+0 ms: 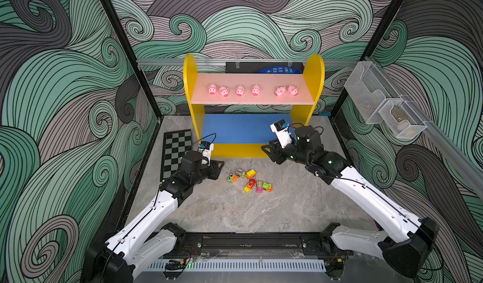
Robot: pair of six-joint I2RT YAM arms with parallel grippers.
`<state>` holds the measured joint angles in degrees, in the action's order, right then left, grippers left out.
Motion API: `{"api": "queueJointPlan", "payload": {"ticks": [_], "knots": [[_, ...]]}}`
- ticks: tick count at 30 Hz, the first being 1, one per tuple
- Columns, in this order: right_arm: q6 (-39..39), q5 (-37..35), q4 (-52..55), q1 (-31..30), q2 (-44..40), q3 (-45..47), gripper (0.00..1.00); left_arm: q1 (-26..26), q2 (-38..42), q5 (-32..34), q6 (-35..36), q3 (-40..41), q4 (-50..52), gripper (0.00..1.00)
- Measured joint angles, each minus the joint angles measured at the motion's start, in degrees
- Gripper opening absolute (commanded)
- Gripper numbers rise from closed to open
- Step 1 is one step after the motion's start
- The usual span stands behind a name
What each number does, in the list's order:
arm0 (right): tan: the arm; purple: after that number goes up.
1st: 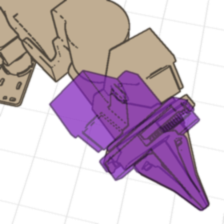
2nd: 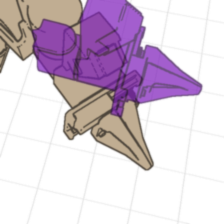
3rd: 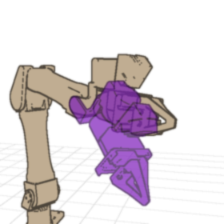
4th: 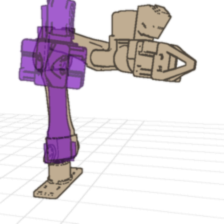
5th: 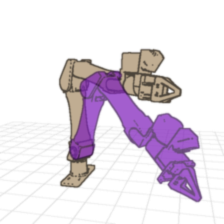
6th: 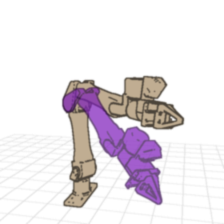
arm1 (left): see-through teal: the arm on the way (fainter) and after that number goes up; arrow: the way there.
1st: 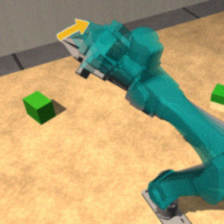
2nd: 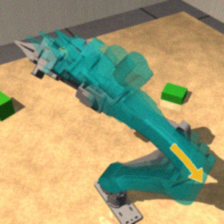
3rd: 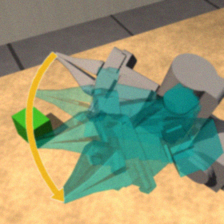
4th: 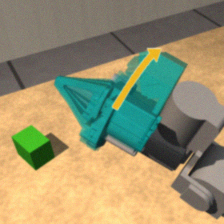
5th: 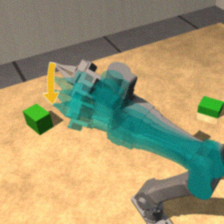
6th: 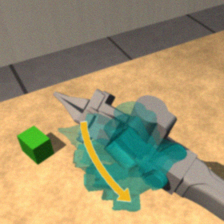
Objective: Organize plastic toys on shelves
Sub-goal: Pick up the plastic toy at the center of the board.
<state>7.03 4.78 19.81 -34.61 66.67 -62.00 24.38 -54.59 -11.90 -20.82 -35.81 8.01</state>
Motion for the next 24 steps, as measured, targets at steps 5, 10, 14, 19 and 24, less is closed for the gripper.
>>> {"api": "queueJointPlan", "payload": {"ticks": [5,10,14,19,24], "knots": [[3.8,-2.7,-8.0,1.0,0.6,12.1,0.53,0.0,-3.1,-5.1,-3.8,4.0,-3.9,0.37],[7.8,-2.8,-13.3,3.0,2.9,21.3,0.54,0.1,-8.3,-9.3,-6.1,4.7,-6.7,0.38],[9.4,-2.5,-16.2,3.5,4.0,24.9,0.55,0.5,-12.1,-10.6,-7.0,5.1,-8.7,0.38],[9.9,-0.7,-19.3,3.5,5.5,26.3,0.57,1.7,-16.2,-8.8,-6.8,5.2,-9.4,0.49],[9.9,0.7,-21.2,3.5,6.5,26.7,0.58,2.6,-19.3,-3.7,-5.7,5.0,-9.3,0.47]]}}
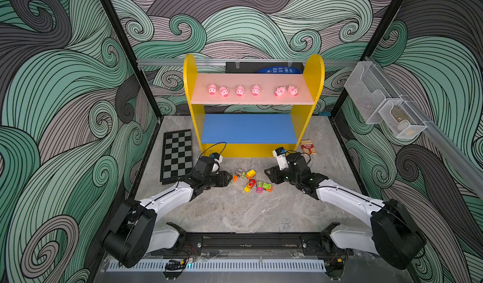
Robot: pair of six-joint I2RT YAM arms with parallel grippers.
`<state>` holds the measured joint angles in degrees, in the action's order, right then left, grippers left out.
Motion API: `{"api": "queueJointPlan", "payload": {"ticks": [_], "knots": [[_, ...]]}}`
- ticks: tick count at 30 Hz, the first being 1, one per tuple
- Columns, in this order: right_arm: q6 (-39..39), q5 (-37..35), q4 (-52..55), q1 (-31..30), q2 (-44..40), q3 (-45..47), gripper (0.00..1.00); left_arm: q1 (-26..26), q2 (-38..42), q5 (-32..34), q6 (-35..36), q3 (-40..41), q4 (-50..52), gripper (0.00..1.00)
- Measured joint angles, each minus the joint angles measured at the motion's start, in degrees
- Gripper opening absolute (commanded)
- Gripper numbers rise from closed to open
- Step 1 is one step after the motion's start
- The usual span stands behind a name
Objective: Organize plastic toys on shelves
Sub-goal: Pick up the plastic toy at the center of the board.
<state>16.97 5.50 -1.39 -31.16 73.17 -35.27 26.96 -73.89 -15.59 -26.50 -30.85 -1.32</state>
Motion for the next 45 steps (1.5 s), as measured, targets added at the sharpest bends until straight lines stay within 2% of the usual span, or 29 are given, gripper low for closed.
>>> {"api": "queueJointPlan", "payload": {"ticks": [6,14,16,20,26,33,37,45], "knots": [[0.2,1.6,-1.0,0.0,1.2,0.0,0.58,0.2,-5.8,4.4,2.0,-2.9,-0.5,0.37],[0.2,2.3,-1.1,0.0,1.7,0.0,0.58,0.2,-11.2,4.8,3.5,-4.7,-4.5,0.29],[0.2,2.5,-1.1,0.0,1.8,0.0,0.58,0.2,-12.5,5.2,3.5,-4.7,-4.9,0.22],[0.2,2.7,-1.1,0.0,2.1,0.0,0.59,0.2,-13.5,6.0,3.4,-5.2,-6.6,0.13],[0.2,3.3,-1.3,0.0,2.9,0.0,0.59,0.2,-14.5,10.4,2.2,-5.4,-7.7,0.1],[0.2,3.7,-1.5,0.0,2.9,0.0,0.59,0.2,-14.3,13.7,0.2,-2.4,-6.3,0.15],[0.3,3.8,-1.5,0.0,2.9,0.0,0.6,0.2,-12.0,15.5,-0.1,-2.3,-4.1,0.31],[0.4,3.7,-1.5,0.0,2.9,0.0,0.61,0.7,-2.7,13.6,2.1,-2.2,-3.5,0.48]]}}
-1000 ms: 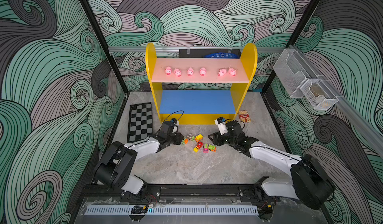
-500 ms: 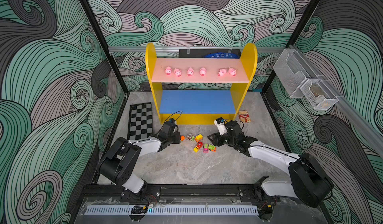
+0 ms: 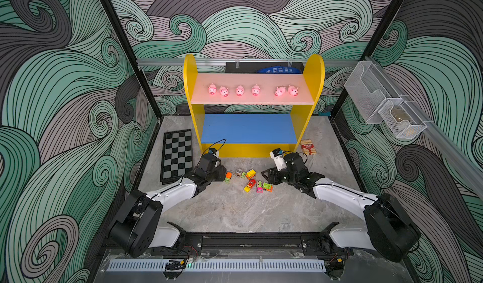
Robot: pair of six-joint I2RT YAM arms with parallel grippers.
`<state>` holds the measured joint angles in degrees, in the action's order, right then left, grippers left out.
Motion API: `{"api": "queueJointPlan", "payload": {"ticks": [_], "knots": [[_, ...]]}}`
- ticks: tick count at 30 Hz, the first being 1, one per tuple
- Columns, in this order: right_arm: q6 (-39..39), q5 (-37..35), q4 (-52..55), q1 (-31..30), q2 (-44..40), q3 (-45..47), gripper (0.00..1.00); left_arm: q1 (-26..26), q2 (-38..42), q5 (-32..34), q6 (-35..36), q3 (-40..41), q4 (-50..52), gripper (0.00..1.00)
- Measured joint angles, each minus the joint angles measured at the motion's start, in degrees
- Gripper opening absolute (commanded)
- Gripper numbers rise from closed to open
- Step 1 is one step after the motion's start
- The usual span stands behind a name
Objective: Organize plastic toys on shelves
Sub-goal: Pick up the plastic toy at the center of the board.
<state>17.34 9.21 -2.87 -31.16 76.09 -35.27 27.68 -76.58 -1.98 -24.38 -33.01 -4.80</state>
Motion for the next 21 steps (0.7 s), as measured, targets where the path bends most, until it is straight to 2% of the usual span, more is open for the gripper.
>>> {"api": "queueJointPlan", "payload": {"ticks": [6,14,19,21], "knots": [[0.3,-1.1,-1.0,0.0,-0.6,1.0,0.61,3.5,-2.9,0.7,2.0,0.0,-0.1,0.48],[1.4,-3.1,-1.8,0.3,-3.3,4.1,0.61,7.1,-8.6,6.0,3.5,-0.8,1.6,0.47],[1.5,-3.3,-2.0,0.3,-3.4,4.1,0.61,8.5,-9.2,9.2,3.8,-1.6,2.0,0.42],[1.5,-3.3,-2.0,0.3,-3.4,4.1,0.61,8.7,-9.2,10.0,3.9,-1.7,2.1,0.35]]}}
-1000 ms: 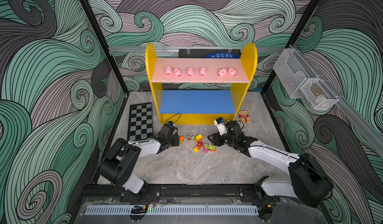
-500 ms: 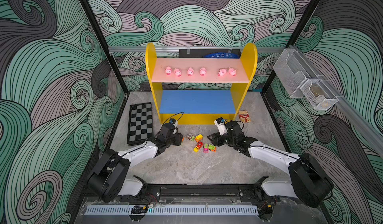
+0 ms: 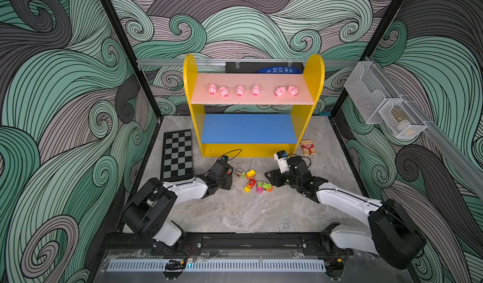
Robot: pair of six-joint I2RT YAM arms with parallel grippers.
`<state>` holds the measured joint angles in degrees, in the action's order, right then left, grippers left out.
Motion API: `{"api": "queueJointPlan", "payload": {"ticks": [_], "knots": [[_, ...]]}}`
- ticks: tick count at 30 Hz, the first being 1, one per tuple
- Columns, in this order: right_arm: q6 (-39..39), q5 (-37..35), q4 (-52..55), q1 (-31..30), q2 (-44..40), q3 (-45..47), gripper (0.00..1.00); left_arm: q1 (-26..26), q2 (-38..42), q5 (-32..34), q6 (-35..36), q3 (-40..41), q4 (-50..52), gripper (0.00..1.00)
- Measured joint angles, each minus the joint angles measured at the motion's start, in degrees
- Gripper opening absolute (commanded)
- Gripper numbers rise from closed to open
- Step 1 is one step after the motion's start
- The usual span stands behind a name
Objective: Organize plastic toys on shelves
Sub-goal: Pick up the plastic toy at the center of the board.
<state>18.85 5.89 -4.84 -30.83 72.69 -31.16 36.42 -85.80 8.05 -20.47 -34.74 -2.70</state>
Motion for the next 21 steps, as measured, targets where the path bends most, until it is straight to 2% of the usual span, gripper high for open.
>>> {"api": "queueJointPlan", "payload": {"ticks": [6,12,21], "knots": [[0.0,0.0,0.0,0.0,0.0,0.0,0.62,0.5,-1.0,1.7,0.5,-1.3,-0.1,0.21],[0.3,-0.9,-0.1,0.4,-0.5,0.1,0.61,1.0,0.0,1.9,0.5,-1.9,2.0,0.2],[1.7,-1.5,-1.9,2.6,-3.0,3.7,0.61,1.2,12.1,1.1,0.0,-4.5,8.5,0.18]]}}
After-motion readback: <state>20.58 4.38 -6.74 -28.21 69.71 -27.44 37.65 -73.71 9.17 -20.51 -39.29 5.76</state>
